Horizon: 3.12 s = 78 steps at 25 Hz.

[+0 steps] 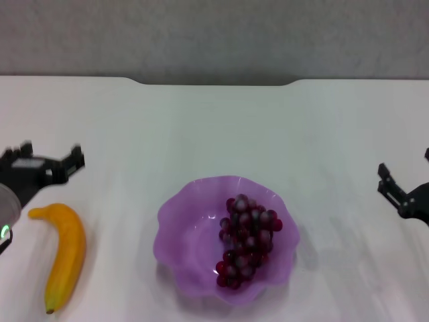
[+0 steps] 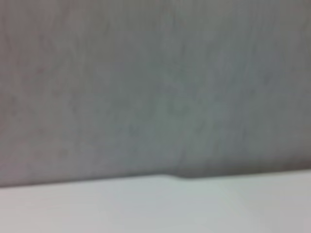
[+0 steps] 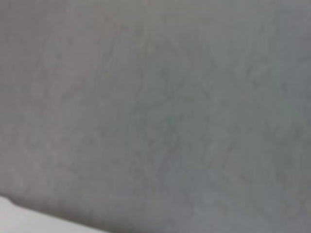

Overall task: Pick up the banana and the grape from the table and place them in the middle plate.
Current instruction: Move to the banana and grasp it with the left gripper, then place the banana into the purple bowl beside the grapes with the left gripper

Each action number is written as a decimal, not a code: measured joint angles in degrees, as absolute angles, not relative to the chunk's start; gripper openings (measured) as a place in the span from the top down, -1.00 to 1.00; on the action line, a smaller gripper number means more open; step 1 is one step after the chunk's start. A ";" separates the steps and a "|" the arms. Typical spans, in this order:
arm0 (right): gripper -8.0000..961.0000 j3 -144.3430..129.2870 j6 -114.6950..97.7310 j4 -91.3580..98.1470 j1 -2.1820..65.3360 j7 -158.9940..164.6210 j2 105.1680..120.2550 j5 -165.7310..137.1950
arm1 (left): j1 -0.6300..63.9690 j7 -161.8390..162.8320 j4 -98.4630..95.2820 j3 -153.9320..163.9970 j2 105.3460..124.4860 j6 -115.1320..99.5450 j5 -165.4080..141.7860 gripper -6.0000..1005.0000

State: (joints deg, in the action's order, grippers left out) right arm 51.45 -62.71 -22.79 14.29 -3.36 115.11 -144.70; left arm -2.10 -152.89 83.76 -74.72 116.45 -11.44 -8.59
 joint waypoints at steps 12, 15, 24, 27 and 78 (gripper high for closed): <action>-0.86 49.50 -56.53 -24.13 16.17 -7.91 115.02 -144.74 | 10.53 -162.63 91.68 -76.10 116.32 -53.56 1.08 -0.75; -0.86 48.99 -54.95 -24.26 17.23 -7.93 114.98 -144.75 | 14.42 -162.73 89.66 -77.53 116.33 -59.89 2.07 -0.75; -0.86 48.78 -54.70 -23.75 17.49 -7.97 115.06 -144.74 | 23.07 -162.78 77.93 -79.05 116.37 -64.28 8.29 -0.73; -0.86 48.78 -54.59 -23.67 17.49 -8.05 115.05 -144.73 | 23.88 -162.79 76.68 -79.28 116.37 -64.65 8.80 -0.72; -0.86 48.25 -53.98 -23.61 17.61 -9.80 115.13 -144.31 | 13.42 -162.87 88.00 -81.39 116.51 -52.83 7.39 -0.03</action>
